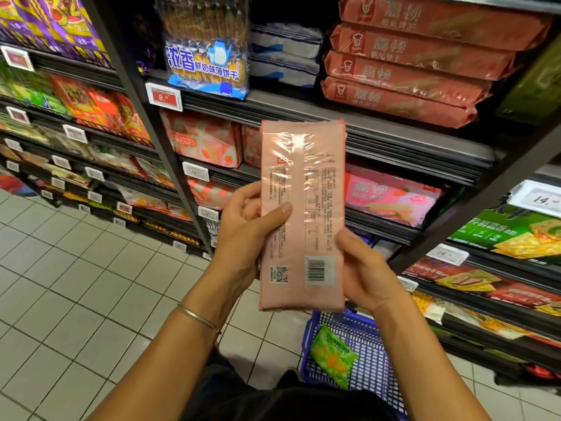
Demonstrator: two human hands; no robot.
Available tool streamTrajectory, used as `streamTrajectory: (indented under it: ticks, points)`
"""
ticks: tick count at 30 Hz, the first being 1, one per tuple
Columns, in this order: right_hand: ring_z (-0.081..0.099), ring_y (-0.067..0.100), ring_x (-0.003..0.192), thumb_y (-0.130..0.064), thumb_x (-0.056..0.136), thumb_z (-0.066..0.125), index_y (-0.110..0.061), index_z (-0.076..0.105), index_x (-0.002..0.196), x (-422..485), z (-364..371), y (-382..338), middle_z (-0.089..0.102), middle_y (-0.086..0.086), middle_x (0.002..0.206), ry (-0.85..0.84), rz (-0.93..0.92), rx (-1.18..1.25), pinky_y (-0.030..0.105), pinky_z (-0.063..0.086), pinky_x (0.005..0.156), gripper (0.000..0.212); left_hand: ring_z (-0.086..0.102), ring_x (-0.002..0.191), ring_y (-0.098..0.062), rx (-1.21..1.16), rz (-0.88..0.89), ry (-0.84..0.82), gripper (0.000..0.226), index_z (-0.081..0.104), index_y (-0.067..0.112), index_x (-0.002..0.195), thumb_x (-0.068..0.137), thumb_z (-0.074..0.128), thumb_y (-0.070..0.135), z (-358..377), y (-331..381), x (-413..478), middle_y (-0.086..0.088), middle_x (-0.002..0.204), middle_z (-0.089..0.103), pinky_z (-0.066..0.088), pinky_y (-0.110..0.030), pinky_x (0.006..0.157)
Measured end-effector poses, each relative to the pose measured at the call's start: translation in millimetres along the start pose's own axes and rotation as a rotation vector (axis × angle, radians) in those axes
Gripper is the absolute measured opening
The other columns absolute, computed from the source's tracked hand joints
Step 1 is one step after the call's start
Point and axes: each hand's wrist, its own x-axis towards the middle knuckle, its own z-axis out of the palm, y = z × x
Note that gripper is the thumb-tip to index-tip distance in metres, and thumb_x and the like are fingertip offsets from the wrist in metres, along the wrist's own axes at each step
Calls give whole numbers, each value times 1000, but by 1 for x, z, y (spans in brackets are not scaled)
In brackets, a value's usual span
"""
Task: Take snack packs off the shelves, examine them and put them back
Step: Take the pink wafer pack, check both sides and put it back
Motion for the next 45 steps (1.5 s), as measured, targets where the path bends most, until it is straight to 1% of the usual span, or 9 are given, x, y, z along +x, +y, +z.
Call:
streamTrajectory:
  ticks: [3,9,19,22,27,33,37,41,45]
  points:
    - [70,33,115,-18,91,65,-15,61,135,5,1,0,71,17,128,64,-20,-155,44,59,92,45,74,108,-39,-7,19,10,63,54,13,137,80,81,10,-2,-1,-2,-16,119,76,61,-58,91]
    - [68,36,120,-21,92,63,-15,53,144,6,-2,-2,68,17,133,64,-16,-194,44,59,91,53,74,109,-37,5,53,14,70,54,16,137,73,82,18,-1,-1,-5,-13,121,76,58,-62,95]
    - [66,33,125,-16,96,62,-19,50,145,9,-3,-5,66,10,139,43,-105,-314,45,58,98,50,77,106,-25,169,4,-8,42,55,13,138,98,67,6,-6,-9,8,-3,118,79,63,-29,68]
    - [65,34,125,-15,97,61,-17,50,145,8,-5,-6,66,12,139,39,-106,-314,45,57,100,50,76,106,-24,212,-7,-35,33,61,17,135,102,65,22,-5,-8,10,-2,119,78,62,-33,71]
    - [71,31,116,-28,92,65,-22,60,139,1,-11,-9,71,12,130,113,37,-167,41,61,89,47,58,79,-32,192,-55,-108,40,75,26,92,95,57,61,-3,1,7,-13,92,64,46,-45,73]
    - [77,25,99,-42,71,78,-21,83,105,-3,-16,-11,79,11,112,94,151,-28,36,63,77,40,64,91,-32,139,-10,-69,56,60,-2,126,96,64,45,-1,1,12,-13,103,71,48,-54,84]
    - [74,25,107,-35,81,73,-21,81,109,1,-16,-8,76,12,118,68,139,-69,37,62,87,33,75,95,-33,126,-56,-41,43,54,1,132,95,72,15,2,-3,15,-18,114,76,56,-63,94]
    - [68,30,121,-31,90,67,-21,66,131,5,-26,-6,71,11,131,103,96,-256,45,55,102,43,75,104,-38,120,-16,-79,49,48,2,134,91,71,8,-1,-4,14,-19,120,74,64,-51,84]
    - [68,18,121,-28,88,72,-31,53,143,6,-25,-10,71,-3,131,169,-66,-510,38,57,97,58,73,111,-39,181,54,-95,43,43,6,132,95,65,3,-2,-4,13,-17,123,73,65,-52,83]
